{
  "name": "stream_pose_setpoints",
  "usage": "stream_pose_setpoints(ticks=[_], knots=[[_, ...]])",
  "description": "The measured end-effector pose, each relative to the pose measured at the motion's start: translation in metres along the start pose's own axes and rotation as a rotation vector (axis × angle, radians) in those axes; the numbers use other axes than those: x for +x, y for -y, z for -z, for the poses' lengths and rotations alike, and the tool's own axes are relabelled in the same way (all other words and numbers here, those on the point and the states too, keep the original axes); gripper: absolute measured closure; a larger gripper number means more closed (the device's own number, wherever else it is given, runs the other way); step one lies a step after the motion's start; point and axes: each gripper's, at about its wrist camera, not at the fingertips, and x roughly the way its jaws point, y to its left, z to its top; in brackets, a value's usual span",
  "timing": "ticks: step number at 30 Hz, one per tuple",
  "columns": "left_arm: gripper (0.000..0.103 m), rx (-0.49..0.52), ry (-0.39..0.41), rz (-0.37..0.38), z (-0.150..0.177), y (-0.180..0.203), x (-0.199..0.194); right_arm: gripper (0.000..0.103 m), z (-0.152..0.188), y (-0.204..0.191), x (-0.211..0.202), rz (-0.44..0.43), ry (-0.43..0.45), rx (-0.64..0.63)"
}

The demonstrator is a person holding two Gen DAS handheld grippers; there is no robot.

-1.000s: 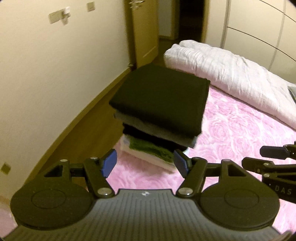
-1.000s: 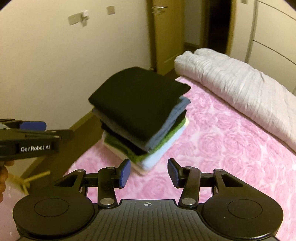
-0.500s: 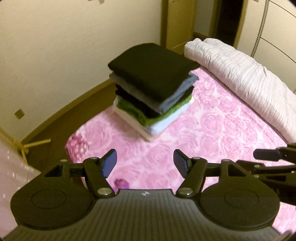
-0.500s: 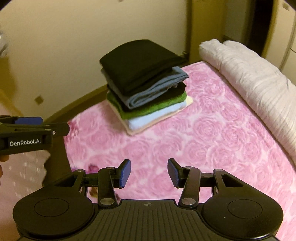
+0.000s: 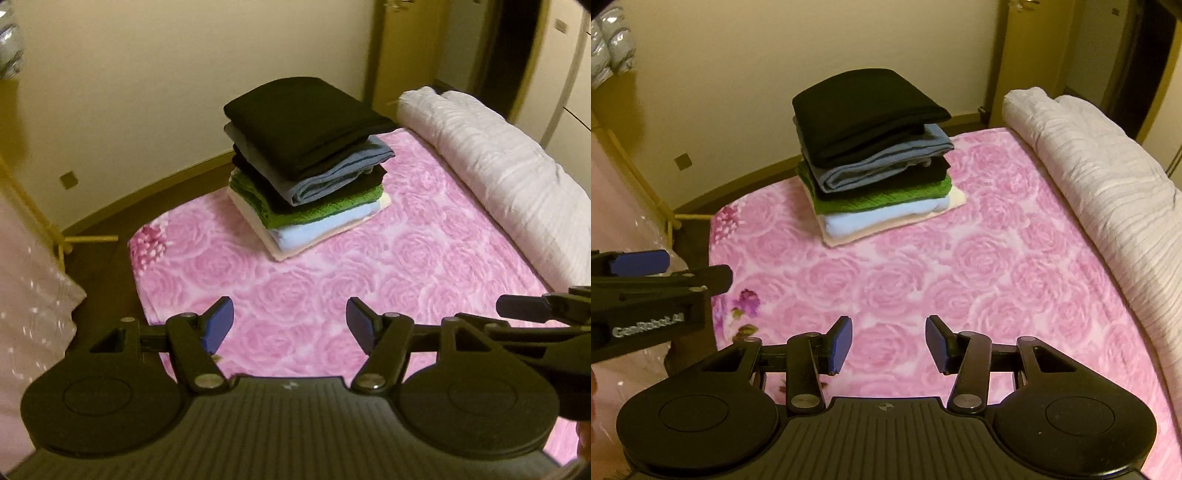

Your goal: Fold clothes

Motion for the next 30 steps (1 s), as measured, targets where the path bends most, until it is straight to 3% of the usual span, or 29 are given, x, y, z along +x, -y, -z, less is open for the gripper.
stream_pose_setpoints(ticks=[12,30], knots=[[0.039,-0.081,-0.041,-0.067,-0.005,0.051,0.023,0.055,-0.013,0.051,0.035,-0.022,-0.061,-0.088],[0.040,-0.169,-0.057,-0.079,-0.027,0.071,0.057,0.055,-0.042,0.088,0.077,-0.064,-0.103,-0.155]])
